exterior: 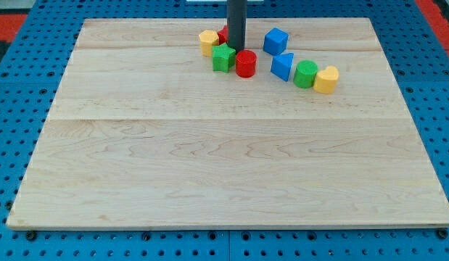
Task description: Push the red star and yellow hexagon to top center
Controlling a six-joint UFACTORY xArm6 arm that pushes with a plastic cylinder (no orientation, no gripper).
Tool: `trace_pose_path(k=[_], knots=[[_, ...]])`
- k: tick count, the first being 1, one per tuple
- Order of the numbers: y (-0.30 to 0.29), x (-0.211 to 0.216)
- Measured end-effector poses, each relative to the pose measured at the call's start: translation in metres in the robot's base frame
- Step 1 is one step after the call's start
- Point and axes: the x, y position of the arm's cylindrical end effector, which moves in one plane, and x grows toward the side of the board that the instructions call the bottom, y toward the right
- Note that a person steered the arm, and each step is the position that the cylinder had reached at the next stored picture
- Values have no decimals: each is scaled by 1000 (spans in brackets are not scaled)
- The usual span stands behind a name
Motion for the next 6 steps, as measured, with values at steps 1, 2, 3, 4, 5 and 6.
trace_pose_path(k=[1, 2, 3, 4, 5, 6], knots=[[-58, 35], [-39, 12], [-24, -15], [-14, -37], [-12, -52], [12, -87]])
